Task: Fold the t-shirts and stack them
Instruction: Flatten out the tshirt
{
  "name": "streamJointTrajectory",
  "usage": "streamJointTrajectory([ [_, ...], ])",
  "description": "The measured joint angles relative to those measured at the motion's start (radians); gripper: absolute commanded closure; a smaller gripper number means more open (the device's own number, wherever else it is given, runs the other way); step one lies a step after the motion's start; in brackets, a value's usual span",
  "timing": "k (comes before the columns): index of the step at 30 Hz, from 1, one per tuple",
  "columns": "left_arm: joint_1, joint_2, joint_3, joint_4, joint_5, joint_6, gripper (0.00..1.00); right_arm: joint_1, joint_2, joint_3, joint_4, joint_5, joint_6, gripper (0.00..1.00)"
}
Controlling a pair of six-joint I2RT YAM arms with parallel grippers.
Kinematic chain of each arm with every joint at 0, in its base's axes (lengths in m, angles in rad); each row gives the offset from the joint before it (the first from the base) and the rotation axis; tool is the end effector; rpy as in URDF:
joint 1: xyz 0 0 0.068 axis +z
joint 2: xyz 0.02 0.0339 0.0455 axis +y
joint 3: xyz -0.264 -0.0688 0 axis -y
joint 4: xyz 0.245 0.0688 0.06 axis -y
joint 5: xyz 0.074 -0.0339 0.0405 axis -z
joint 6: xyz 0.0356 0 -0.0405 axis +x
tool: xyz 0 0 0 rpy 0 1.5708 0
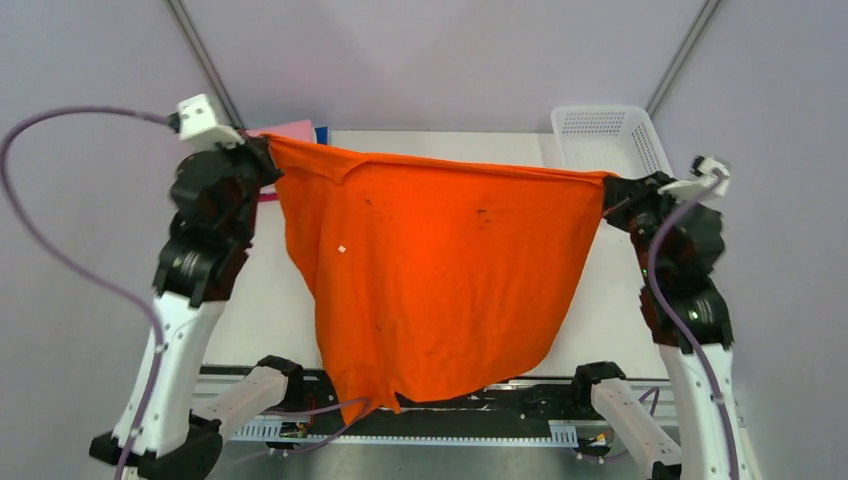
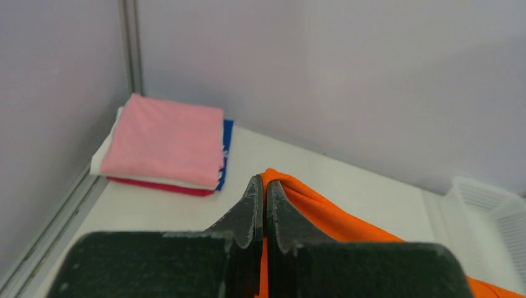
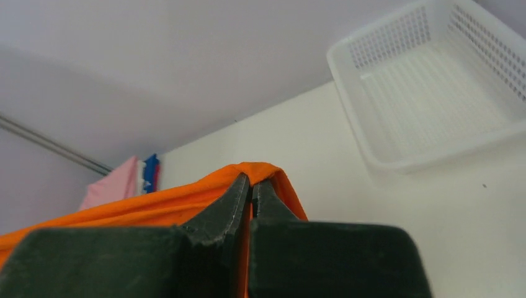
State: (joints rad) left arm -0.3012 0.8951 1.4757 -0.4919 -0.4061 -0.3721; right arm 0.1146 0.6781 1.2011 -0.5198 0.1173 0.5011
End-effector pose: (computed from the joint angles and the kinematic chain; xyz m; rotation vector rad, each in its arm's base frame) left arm 0.1313 -0.0261 0.5135 -0.3794 1.4451 -0.2430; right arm 0.1058 0.0080 0.4538 0.3943 1.5311 0.3915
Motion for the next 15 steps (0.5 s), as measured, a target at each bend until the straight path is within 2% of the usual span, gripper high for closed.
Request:
streamJointTrajectory([
  [3, 0.0, 0.143, -0.07, 0.025, -0.076, 0.008, 0.99, 0.0, 0.129, -0.095, 0.032, 0.057, 0.003, 1.0],
  [8, 0.002, 0.423, -0.132, 0.06, -0.125, 0.016, 1.0, -0.003, 0.366, -0.19, 0.113, 0.103, -0.006, 1.0],
  [11, 0.009, 0.603, -0.117, 0.087, -0.121, 0.013, 1.0, -0.025, 0.52, -0.2, 0.175, 0.104, -0.014, 1.0],
  [15, 0.023, 0.882, 0.01, 0.09, -0.084, 0.002, 1.0, -0.064, 0.71, -0.177, 0.247, 0.091, -0.021, 1.0],
])
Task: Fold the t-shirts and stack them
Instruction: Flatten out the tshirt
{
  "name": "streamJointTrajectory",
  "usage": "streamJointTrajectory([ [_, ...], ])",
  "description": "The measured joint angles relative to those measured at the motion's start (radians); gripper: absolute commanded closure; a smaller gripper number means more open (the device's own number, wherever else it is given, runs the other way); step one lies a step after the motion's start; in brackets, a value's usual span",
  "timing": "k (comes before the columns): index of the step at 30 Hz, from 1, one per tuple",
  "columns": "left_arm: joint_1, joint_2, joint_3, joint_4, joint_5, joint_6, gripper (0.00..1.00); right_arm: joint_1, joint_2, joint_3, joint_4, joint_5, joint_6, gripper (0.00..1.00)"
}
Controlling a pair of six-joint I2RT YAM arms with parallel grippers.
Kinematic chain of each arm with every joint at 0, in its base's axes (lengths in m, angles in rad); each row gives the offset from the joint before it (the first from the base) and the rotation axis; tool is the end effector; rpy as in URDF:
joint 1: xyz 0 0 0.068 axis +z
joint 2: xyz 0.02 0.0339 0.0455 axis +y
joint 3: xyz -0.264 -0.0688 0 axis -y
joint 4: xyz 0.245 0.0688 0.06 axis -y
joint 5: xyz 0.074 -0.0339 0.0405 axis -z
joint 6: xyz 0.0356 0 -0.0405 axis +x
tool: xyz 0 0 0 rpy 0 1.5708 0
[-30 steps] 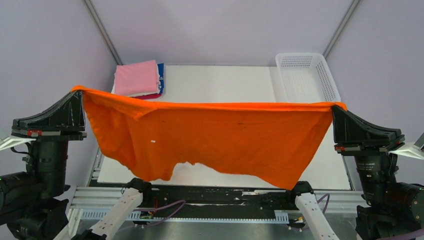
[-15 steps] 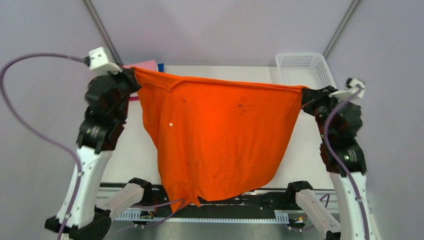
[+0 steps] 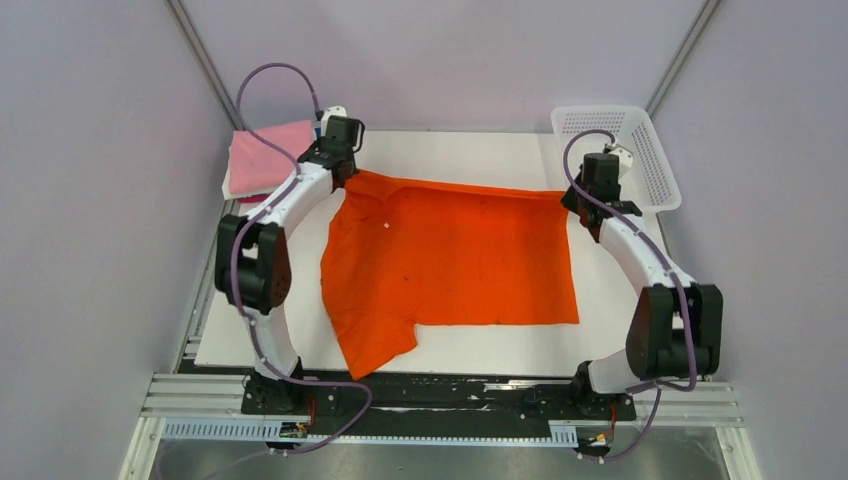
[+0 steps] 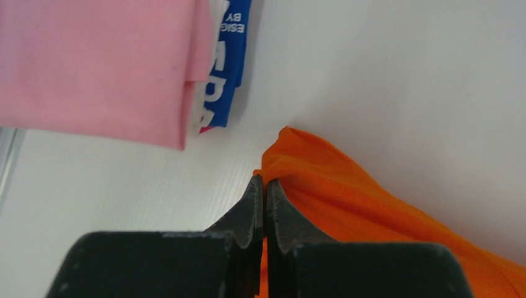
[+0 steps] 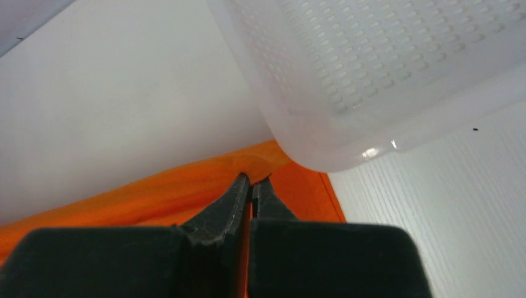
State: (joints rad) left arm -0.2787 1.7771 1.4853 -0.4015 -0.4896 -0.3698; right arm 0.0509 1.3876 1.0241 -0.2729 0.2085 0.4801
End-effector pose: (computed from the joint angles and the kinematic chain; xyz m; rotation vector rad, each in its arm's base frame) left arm 0.3960 -0.0959 0.2915 -0.3515 2.1476 0.1887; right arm 0.3097 0.0084 0.2774 0.5791 2.1143 0.0687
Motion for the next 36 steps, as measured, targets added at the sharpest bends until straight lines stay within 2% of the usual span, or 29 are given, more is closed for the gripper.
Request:
streamJointTrajectory([
  [1, 0.002, 0.086, 0.061, 0.003, 0.014, -0.005, 1.0, -0.01, 0.061, 0.023, 0.013, -0.005, -0.003, 1.0],
  [6, 0.007, 0.318, 0.266, -0.009, 0.038, -0.015, 1.0, -0.027, 0.268, 0.146, 0.054, -0.012, -0.019, 0.96],
  [8, 0.007, 0.381, 0.332, -0.015, 0.04, -0.02, 0.97, -0.027, 0.333, 0.204, 0.068, -0.011, -0.023, 0.95],
  [9, 0.007, 0.403, 0.359, -0.017, 0.04, -0.023, 0.89, -0.027, 0.364, 0.233, 0.076, -0.012, -0.024, 0.92],
  [12, 0.008, 0.471, 0.447, -0.025, 0.042, -0.032, 0.81, -0.027, 0.439, 0.311, 0.092, -0.009, -0.03, 0.83],
  [14, 0.01, 0.515, 0.509, -0.032, 0.045, -0.037, 0.69, -0.027, 0.476, 0.348, 0.099, -0.004, -0.032, 0.81],
  [15, 0.01, 0.541, 0.549, -0.035, 0.047, -0.039, 0.45, -0.027, 0.493, 0.367, 0.1, -0.001, -0.034, 0.78],
  [17, 0.011, 0.6, 0.636, -0.046, 0.055, -0.047, 0.07, -0.027, 0.518, 0.391, 0.102, 0.004, -0.036, 0.66],
  [19, 0.013, 0.657, 0.721, -0.058, 0.068, -0.045, 0.01, -0.027, 0.53, 0.407, 0.103, 0.002, -0.04, 0.54],
  [23, 0.015, 0.723, 0.852, -0.108, 0.106, -0.055, 0.0, -0.028, 0.531, 0.422, 0.109, -0.032, -0.055, 0.31],
  [26, 0.016, 0.701, 0.837, -0.118, 0.14, -0.061, 0.0, -0.028, 0.523, 0.421, 0.11, -0.083, -0.059, 0.06],
  [27, 0.016, 0.679, 0.807, -0.115, 0.155, -0.066, 0.0, -0.027, 0.515, 0.415, 0.111, -0.103, -0.063, 0.01],
  [30, 0.016, 0.566, 0.655, -0.12, 0.201, -0.087, 0.0, -0.022, 0.464, 0.373, 0.109, -0.167, -0.064, 0.0],
  [36, 0.016, 0.204, 0.2, -0.097, 0.354, -0.153, 0.0, 0.023, 0.304, 0.24, 0.105, -0.258, -0.056, 0.0],
])
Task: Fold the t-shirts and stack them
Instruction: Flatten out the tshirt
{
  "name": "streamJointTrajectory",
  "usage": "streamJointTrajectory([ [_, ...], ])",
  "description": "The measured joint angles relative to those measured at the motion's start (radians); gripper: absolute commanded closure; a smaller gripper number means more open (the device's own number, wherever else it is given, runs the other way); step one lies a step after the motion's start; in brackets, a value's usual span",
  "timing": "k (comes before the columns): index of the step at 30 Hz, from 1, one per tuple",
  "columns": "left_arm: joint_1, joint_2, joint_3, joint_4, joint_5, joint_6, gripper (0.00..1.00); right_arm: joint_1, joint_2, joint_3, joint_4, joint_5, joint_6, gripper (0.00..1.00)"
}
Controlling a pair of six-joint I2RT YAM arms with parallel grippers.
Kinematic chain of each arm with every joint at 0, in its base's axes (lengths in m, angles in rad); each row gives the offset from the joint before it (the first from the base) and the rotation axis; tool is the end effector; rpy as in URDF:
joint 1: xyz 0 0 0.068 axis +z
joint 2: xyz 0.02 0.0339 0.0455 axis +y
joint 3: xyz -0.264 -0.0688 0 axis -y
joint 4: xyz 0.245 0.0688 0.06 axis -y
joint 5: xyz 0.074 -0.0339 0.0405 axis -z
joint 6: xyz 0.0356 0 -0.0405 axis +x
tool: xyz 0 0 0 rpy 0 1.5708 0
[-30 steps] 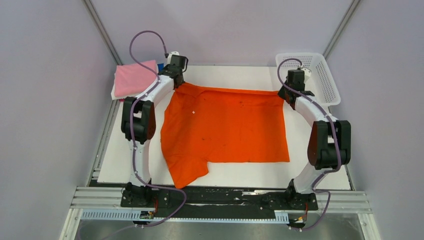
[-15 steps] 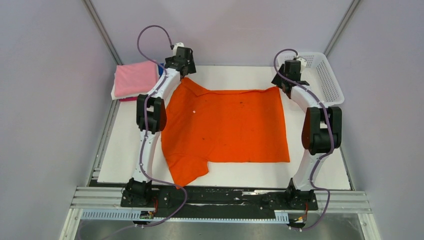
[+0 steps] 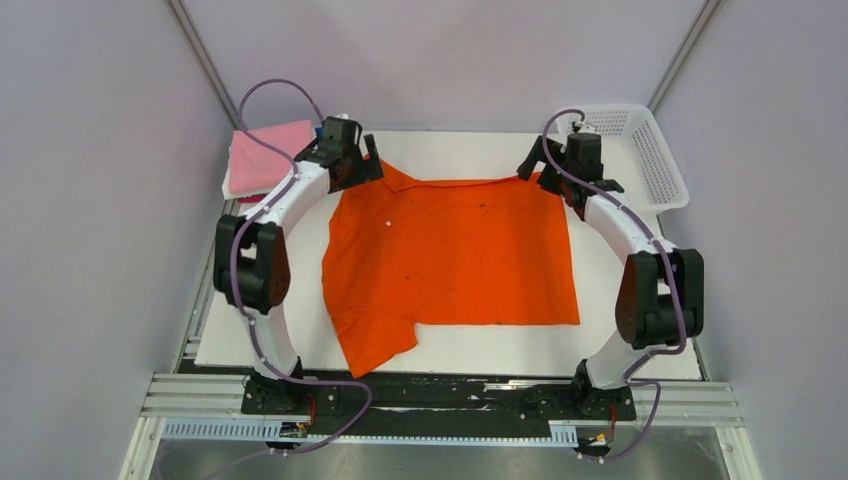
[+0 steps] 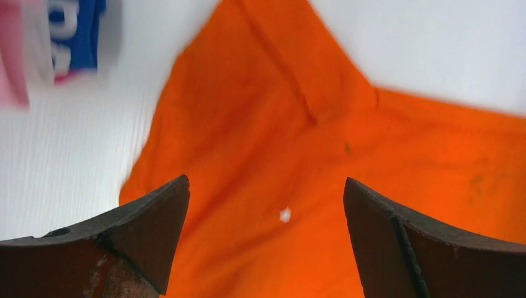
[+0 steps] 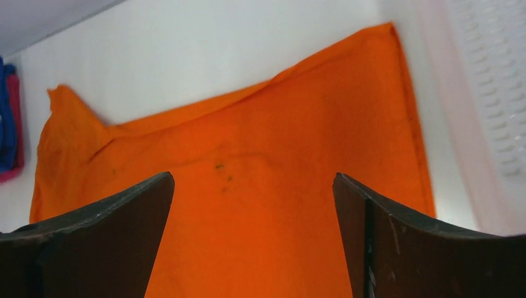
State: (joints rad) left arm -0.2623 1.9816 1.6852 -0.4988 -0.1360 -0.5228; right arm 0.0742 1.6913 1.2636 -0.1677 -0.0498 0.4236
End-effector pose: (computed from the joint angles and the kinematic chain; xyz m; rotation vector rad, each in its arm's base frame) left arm 0.4395 -0.1130 0.2633 -0.3727 2.3381 -0.2209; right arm 0.3891 0.0307 0.2671 0.3514 2.1568 0.3382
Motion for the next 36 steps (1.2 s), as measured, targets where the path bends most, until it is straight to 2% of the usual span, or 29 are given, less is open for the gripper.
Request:
streamJointTrajectory([
  [7, -0.051, -0.451, -0.552, 0.039, 0.073, -0.103, 0.0, 0.15, -0.154, -0.22, -0.059, -0.014, 0.045, 0.0],
  [12, -0.075, -0.695, -0.813, -0.011, 0.05, -0.166, 0.0, 0.158, -0.243, -0.399, -0.118, 0.008, 0.089, 0.0],
  [15, -0.07, -0.782, -0.916, -0.017, 0.039, -0.195, 0.0, 0.152, -0.291, -0.497, -0.149, 0.024, 0.108, 0.0],
  [19, -0.069, -0.783, -1.016, 0.056, 0.062, -0.235, 0.0, 0.151, -0.301, -0.565, -0.162, 0.032, 0.134, 0.0],
  [24, -0.069, -0.667, -1.034, 0.119, 0.079, -0.277, 0.0, 0.151, -0.301, -0.581, -0.159, 0.039, 0.16, 0.0],
  [30, -0.069, -0.587, -0.952, -0.058, 0.002, -0.338, 0.0, 0.15, -0.345, -0.622, -0.153, 0.021, 0.212, 0.0],
  [36, -0.069, -0.689, -1.025, -0.153, 0.009, -0.397, 0.0, 0.15, -0.454, -0.7, -0.189, -0.019, 0.262, 0.0],
])
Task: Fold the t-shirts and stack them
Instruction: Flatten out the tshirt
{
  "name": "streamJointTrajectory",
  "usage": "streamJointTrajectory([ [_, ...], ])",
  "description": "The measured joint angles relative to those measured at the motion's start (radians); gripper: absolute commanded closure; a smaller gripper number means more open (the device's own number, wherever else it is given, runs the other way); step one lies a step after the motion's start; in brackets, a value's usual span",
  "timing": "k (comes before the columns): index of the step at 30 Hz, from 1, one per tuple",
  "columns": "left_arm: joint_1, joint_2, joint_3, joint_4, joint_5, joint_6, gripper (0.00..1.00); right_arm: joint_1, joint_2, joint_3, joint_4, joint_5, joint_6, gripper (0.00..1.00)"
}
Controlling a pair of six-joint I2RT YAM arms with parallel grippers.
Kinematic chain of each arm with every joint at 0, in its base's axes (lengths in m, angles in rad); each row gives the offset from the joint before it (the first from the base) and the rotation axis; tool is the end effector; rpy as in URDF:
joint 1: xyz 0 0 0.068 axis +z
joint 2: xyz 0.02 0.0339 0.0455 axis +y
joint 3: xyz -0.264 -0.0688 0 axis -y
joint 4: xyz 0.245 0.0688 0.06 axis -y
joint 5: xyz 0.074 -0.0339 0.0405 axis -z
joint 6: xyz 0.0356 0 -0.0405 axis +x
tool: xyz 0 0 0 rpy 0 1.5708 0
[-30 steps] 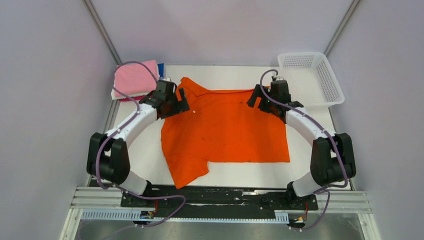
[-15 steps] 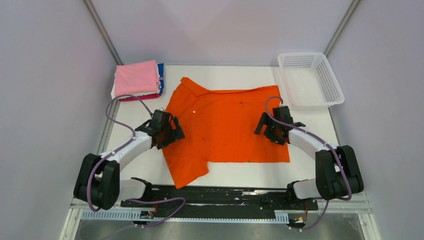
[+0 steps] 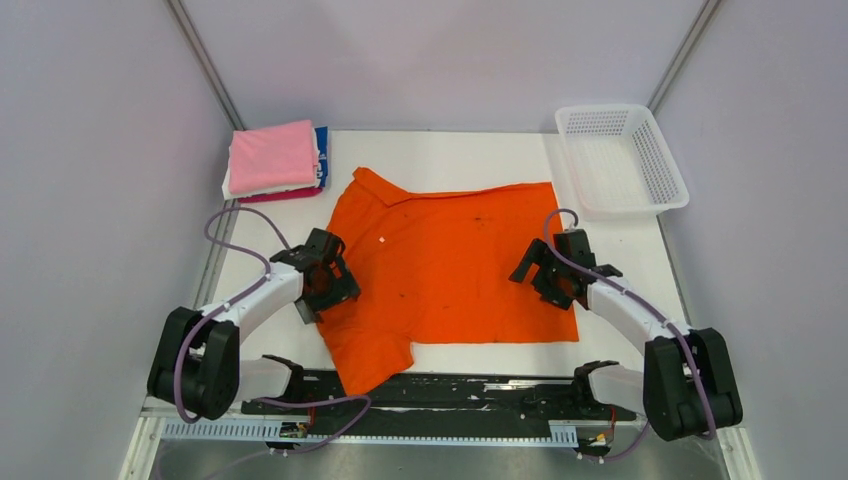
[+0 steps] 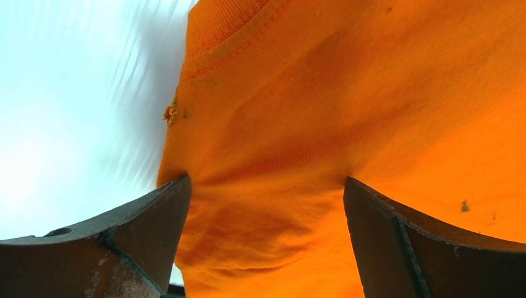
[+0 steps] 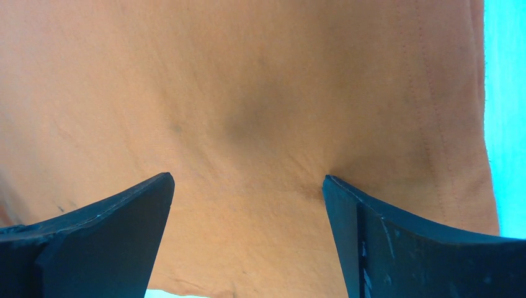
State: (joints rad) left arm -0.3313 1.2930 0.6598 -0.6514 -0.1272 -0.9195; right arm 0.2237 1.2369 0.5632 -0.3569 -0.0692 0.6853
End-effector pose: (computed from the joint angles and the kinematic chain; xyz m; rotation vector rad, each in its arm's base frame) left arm 0.2014 -0.0645 0.1659 -0.8465 2.7051 -0.0927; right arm 0.2127 0.0509 0.1630 0.5830 2.5923 0.4056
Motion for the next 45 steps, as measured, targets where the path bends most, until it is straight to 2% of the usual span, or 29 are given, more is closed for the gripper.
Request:
streamJointTrajectory([
  [5, 0.0, -0.069, -0.039, -0.103, 0.014, -0.026, 0.0, 0.0, -0.091, -0.049, -0.066, -0.04, 0.023, 0.0],
  [12, -0.003, -0.254, -0.059, -0.251, 0.027, -0.045, 0.0, 0.0, -0.182, -0.073, -0.179, -0.065, 0.031, 0.0],
  [16, -0.003, -0.294, 0.013, -0.265, 0.031, -0.023, 0.0, 0.0, -0.193, -0.036, -0.226, -0.055, 0.019, 0.0],
  [19, -0.003, -0.26, 0.117, -0.19, 0.043, 0.014, 0.0, 0.0, -0.18, 0.04, -0.217, -0.041, 0.009, 0.0],
  [22, -0.003, -0.153, 0.228, -0.076, 0.055, 0.054, 0.0, 0.0, -0.134, 0.119, -0.163, -0.047, 0.0, 0.0],
  [30, 0.017, 0.36, 0.583, 0.238, 0.111, 0.104, 0.0, 0.0, 0.062, 0.164, -0.017, -0.117, -0.025, 0.0],
  [36, 0.034, 0.685, 0.809, 0.357, 0.175, 0.103, 0.0, 0.0, 0.166, 0.188, 0.013, -0.116, -0.056, 0.0],
  [40, 0.038, 0.79, 0.875, 0.369, 0.187, 0.1, 0.0, 0.0, 0.216, 0.215, 0.028, -0.113, -0.069, 0.0],
  [45, 0.038, 0.815, 0.875, 0.377, 0.186, 0.095, 0.0, 0.0, 0.275, 0.224, 0.038, -0.106, -0.08, 0.0],
])
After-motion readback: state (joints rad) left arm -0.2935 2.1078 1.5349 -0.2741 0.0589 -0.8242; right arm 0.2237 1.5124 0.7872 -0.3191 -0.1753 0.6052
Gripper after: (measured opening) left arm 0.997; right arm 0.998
